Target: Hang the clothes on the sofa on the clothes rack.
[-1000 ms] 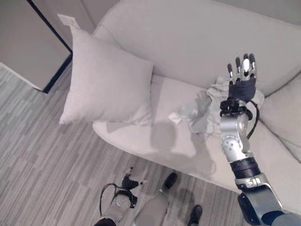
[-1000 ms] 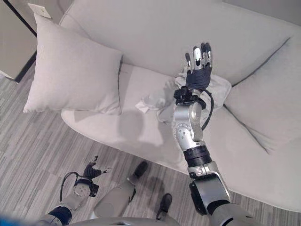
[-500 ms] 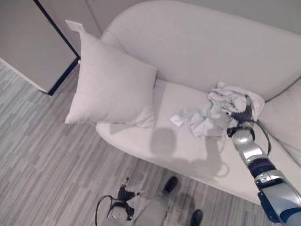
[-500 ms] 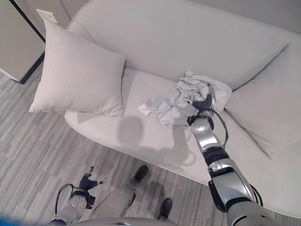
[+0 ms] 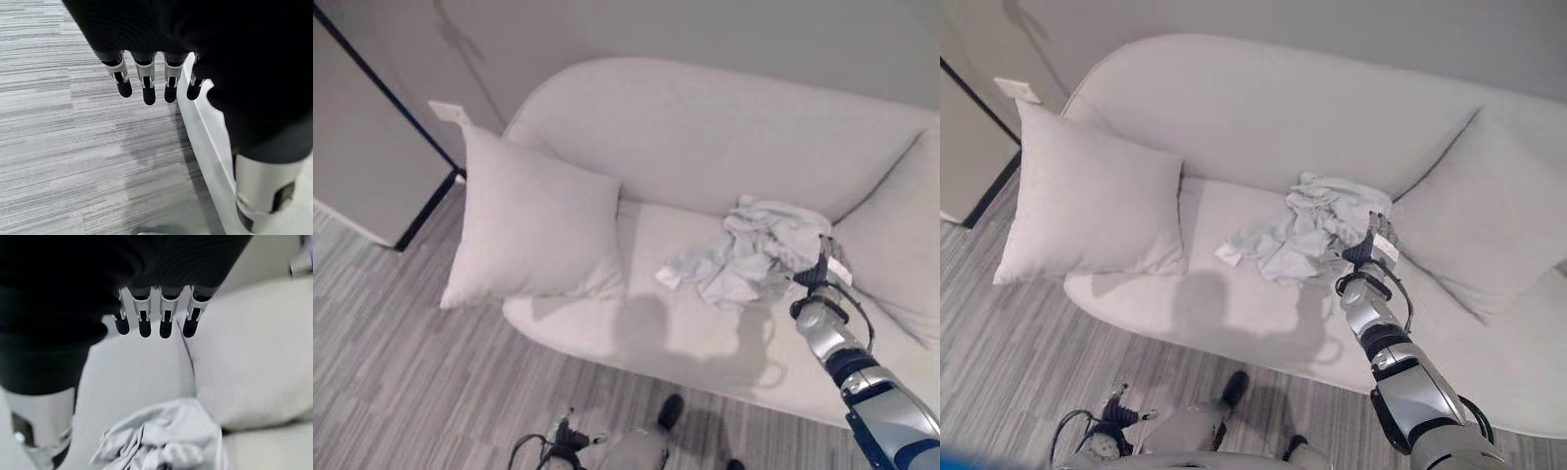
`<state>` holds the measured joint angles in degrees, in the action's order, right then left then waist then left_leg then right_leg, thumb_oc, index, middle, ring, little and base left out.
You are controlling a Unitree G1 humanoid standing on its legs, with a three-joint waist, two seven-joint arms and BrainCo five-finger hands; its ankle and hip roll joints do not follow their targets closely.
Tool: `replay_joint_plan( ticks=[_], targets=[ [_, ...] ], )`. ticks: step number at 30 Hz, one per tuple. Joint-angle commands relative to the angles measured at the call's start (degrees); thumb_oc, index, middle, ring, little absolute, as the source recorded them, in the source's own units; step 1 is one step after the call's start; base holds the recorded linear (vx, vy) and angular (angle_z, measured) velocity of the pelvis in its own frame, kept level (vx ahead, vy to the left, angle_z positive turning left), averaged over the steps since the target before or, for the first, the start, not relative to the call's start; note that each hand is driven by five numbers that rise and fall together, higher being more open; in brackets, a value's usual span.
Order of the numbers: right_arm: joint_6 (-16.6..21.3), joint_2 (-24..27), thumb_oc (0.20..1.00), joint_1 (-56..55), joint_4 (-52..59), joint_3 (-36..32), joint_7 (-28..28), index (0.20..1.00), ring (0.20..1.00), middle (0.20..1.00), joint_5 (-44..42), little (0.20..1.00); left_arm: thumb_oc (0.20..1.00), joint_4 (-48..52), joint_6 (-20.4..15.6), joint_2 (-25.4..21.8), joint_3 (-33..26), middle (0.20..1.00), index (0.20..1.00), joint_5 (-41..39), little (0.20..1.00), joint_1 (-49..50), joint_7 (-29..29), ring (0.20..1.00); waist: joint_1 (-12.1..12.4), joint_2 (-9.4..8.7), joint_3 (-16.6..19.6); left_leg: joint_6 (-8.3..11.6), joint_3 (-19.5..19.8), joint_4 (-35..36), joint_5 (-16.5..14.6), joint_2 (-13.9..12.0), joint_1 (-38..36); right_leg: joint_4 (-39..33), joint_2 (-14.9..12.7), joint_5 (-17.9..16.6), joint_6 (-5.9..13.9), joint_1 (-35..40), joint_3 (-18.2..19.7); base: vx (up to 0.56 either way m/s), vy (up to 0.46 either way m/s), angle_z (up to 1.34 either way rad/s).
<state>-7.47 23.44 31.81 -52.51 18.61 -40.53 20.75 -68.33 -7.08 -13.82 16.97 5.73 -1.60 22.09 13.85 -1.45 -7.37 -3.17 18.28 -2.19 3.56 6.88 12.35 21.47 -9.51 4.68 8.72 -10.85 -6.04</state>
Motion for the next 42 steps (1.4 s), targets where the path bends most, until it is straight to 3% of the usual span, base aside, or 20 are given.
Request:
replay_joint_plan(
  ticks=[1, 5, 8, 9, 13, 15, 19, 22, 24, 28, 34, 35, 42],
  targets=[
    [0.0, 4.9, 1.0, -2.1, 5.1, -0.6, -0.2, 1.0, 1.0, 1.0, 5.1, 1.0, 1.0, -1.6, -0.7, -1.4, -0.5, 1.0, 1.0, 0.9, 1.0, 0.4, 0.2, 1.0, -0.1, -0.06, 1.6, 2.35, 0.0, 0.3, -4.1, -1.9, -2.5, -10.1, 2.2, -6.1, -0.69, -1.2, 1.5, 0.15, -0.083, 0.37],
    [-0.7, 8.4, 1.0, -4.2, 6.6, -2.4, 0.0, 1.0, 1.0, 1.0, 6.3, 1.0, 1.0, -2.0, -0.8, -1.8, -0.9, 1.0, 1.0, 2.1, 1.0, -0.5, -0.3, 1.0, -4.4, 0.52, 0.4, 2.99, 4.1, 0.3, -6.8, -1.4, -9.1, -22.9, 3.1, -13.6, 2.03, -9.2, 5.0, 0.27, -0.12, 0.5],
    [-1.1, 9.2, 1.0, -4.9, 6.6, -2.6, 0.3, 1.0, 1.0, 1.0, 6.7, 1.0, 1.0, -2.2, -0.9, -1.7, -1.0, 1.0, 1.0, 1.9, 1.0, 0.0, -0.7, 1.0, -5.5, 0.51, 0.0, 3.33, 5.5, 1.2, -7.5, -1.5, -11.6, -25.3, 3.1, -15.4, 2.57, -10.0, 5.8, 0.23, -0.135, 0.53],
    [-1.1, 9.7, 1.0, -6.1, 7.0, -3.2, 0.5, 1.0, 1.0, 1.0, 6.4, 1.0, 1.0, -2.8, -0.7, -1.8, -1.2, 1.0, 1.0, 1.7, 1.0, 0.1, -0.7, 1.0, -6.3, -0.47, -0.1, 3.96, 6.3, 2.2, -8.1, -1.2, -13.2, -25.8, 2.6, -16.6, 2.89, -9.7, 6.0, 0.12, -0.111, 0.4],
    [-1.1, 11.2, 1.0, -9.7, 8.4, -4.6, 1.1, 1.0, 1.0, 1.0, 7.5, 1.0, 1.0, -3.0, -0.6, -1.8, -1.6, 1.0, 1.0, 2.5, 1.0, 0.4, -0.2, 1.0, -8.2, -1.23, 0.9, 4.91, 6.1, 5.0, -8.5, -2.4, -14.6, -25.6, 0.5, -18.4, 3.05, -7.7, 5.0, 0.17, -0.143, 0.65],
    [-0.6, 10.8, 1.0, -11.4, 7.1, -5.0, 1.6, 1.0, 1.0, 1.0, 6.6, 1.0, 1.0, -3.0, -0.8, -1.5, -2.1, 1.0, 1.0, 1.6, 1.0, 1.2, -0.5, 1.0, -9.3, -0.23, 1.9, 6.37, 4.3, 7.2, -8.2, -5.8, -15.6, -24.3, 1.7, -17.5, 2.53, -7.5, 3.2, 0.22, -0.215, 0.86],
    [1.1, 10.6, 1.0, -13.4, 7.1, -5.1, 1.8, 1.0, 1.0, 1.0, 5.3, 1.0, 1.0, -2.5, -1.1, -0.9, -1.2, 1.0, 1.0, 2.0, 1.0, 1.4, -0.2, 1.0, -10.4, -0.44, 2.5, 7.55, 5.4, 7.2, -7.9, -6.8, -14.0, -22.6, 1.6, -16.1, 1.55, -7.7, 0.4, 0.13, -0.131, 0.53],
    [4.7, 9.9, 1.0, -12.0, 4.7, -5.8, 0.4, 1.0, 1.0, 1.0, -0.2, 1.0, 1.0, -0.1, -2.1, -0.4, 2.9, 1.0, 1.0, 3.0, 1.0, -0.8, 0.0, 1.0, -10.2, 1.07, 0.9, 9.18, 6.8, 7.2, -7.1, -8.5, -10.6, -21.2, 1.9, -14.5, 0.75, -8.8, -3.1, 0.02, -0.123, 0.35],
    [5.2, 9.9, 1.0, -11.5, 4.1, -5.7, 0.2, 1.0, 1.0, 1.0, -1.1, 1.0, 1.0, 0.4, -2.2, -0.2, 3.8, 1.0, 1.0, 3.3, 1.0, -0.9, -0.1, 1.0, -10.1, 1.38, 0.7, 9.32, 6.9, 7.2, -6.8, -8.8, -10.0, -21.2, 1.9, -14.4, 0.69, -8.9, -3.6, -0.01, -0.072, 0.37],
    [7.7, 10.8, 1.0, -5.0, 1.3, -3.4, -1.6, 1.0, 1.0, 1.0, -3.2, 1.0, 1.0, 3.3, -3.7, -1.1, 7.2, 1.0, 1.0, 4.1, 1.0, -1.8, 0.2, 1.0, -8.1, 3.7, -1.8, 9.18, 7.3, 7.2, -4.6, -8.6, -5.2, -19.1, 1.9, -13.8, 0.24, -13.4, -3.9, -0.03, -0.032, 0.15],
    [8.2, 11.8, 1.0, -0.6, 0.2, -1.3, -3.5, 1.0, 1.0, 1.0, -3.6, 1.0, 1.0, 3.9, -4.4, -1.7, 8.3, 1.0, 1.0, 3.1, 1.0, -3.5, 1.7, 1.0, -6.4, 6.67, -4.0, 9.64, 8.0, 7.2, -2.7, -8.2, -1.2, -15.8, 0.9, -12.2, -0.47, -17.6, -4.3, 0.03, -0.012, 0.04],
    [8.2, 12.0, 1.0, 0.0, -0.1, -0.7, -3.8, 1.0, 1.0, 1.0, -3.4, 1.0, 1.0, 4.0, -4.6, -1.8, 8.6, 1.0, 1.0, 3.2, 1.0, -3.7, 1.9, 1.0, -5.9, 7.4, -3.9, 9.69, 7.7, 7.2, -3.6, -9.1, -1.2, -15.5, 1.9, -10.5, -0.4, -17.6, -4.1, 0.12, -0.069, 0.15],
    [6.7, 15.4, 1.0, 5.0, -5.5, 3.1, -7.3, 1.0, 1.0, 1.0, -0.7, 1.0, 1.0, 11.9, -6.5, -3.4, 14.8, 1.0, 1.0, 7.2, 1.0, -7.3, 3.8, 1.0, -3.7, 9.32, -5.2, 10.68, 9.6, 7.2, -1.9, -8.9, 3.3, -13.1, 2.0, -8.6, -1.04, -21.9, -4.7, 0.06, -0.049, 0.07]
  ],
)
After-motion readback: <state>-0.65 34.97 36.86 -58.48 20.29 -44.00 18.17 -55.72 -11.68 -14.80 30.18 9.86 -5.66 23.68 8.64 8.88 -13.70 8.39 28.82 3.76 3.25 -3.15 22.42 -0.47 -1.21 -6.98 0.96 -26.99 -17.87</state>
